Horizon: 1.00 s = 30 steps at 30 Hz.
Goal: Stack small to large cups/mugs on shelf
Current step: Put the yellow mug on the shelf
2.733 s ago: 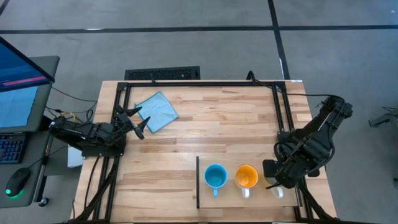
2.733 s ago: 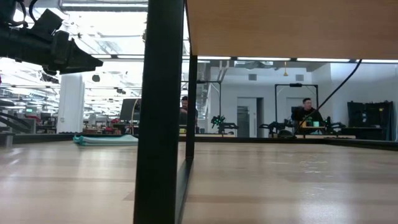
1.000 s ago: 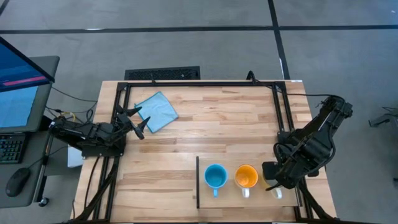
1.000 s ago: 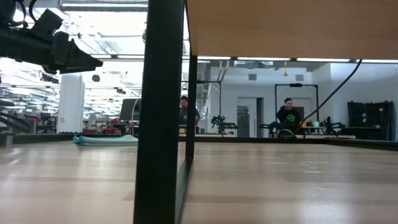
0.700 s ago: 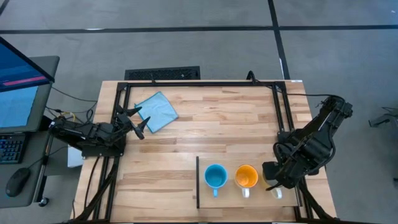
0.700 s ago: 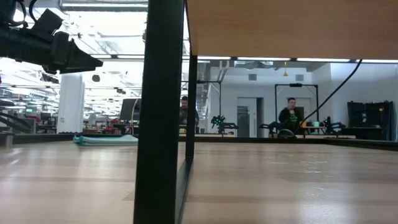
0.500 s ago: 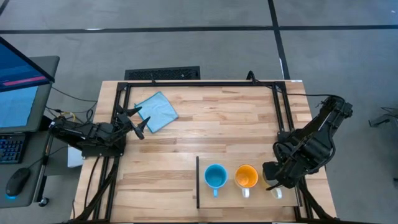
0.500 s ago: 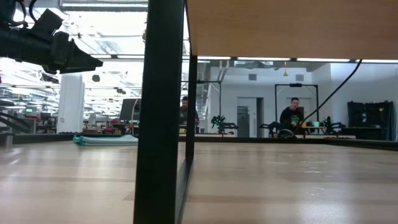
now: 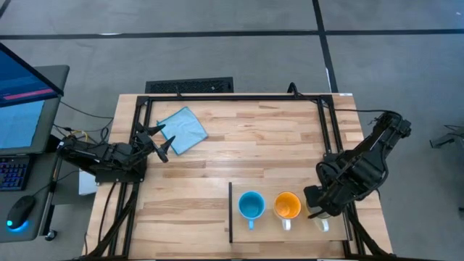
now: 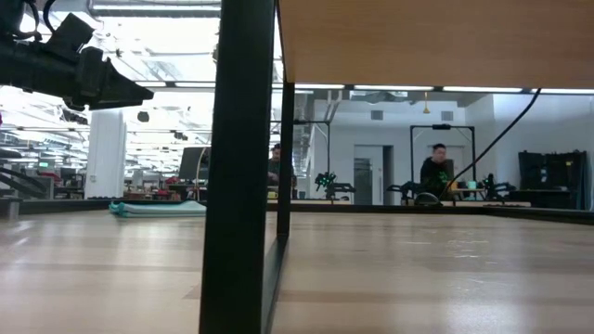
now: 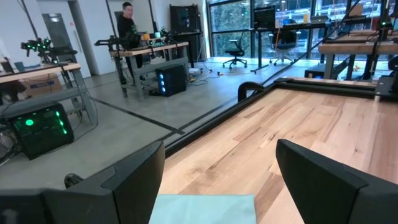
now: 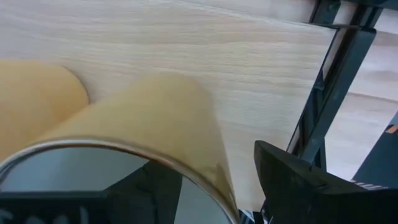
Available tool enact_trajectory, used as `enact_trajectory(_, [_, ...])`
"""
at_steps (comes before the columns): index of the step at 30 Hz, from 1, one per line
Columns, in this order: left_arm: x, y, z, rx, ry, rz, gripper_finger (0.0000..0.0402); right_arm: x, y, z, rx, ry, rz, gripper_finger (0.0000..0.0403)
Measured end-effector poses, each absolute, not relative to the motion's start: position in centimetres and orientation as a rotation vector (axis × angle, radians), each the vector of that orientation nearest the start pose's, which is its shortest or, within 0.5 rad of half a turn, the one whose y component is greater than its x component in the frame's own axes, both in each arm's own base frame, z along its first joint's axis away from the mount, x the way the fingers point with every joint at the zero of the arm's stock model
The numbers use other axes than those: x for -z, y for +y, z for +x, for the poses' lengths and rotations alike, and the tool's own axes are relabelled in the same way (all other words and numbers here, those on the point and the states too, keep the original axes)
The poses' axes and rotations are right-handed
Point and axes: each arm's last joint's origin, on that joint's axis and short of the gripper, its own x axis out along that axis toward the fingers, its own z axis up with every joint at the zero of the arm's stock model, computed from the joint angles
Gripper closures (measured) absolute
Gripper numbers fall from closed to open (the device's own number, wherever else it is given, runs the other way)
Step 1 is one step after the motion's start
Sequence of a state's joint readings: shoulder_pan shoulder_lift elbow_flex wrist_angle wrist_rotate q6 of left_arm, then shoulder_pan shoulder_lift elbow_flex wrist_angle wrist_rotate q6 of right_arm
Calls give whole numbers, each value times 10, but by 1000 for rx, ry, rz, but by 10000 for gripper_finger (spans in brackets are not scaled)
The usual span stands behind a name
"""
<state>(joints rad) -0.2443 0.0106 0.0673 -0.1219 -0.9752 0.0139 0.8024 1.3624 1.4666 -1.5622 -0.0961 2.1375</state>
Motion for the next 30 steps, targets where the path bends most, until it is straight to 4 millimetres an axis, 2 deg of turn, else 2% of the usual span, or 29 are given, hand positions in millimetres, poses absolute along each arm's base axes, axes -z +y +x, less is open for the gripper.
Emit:
enact_trajectory(8, [-175, 4, 84, -730, 60, 51, 100, -351, 157, 148, 900, 1407, 1138, 188])
enact_trajectory(14, [-175, 4, 84, -730, 59, 50, 100, -351, 156, 146, 937, 1402, 1145, 198])
enact_trajectory(30, [-175, 4, 84, -731, 60, 52, 100, -351, 156, 146, 939, 1404, 1145, 348])
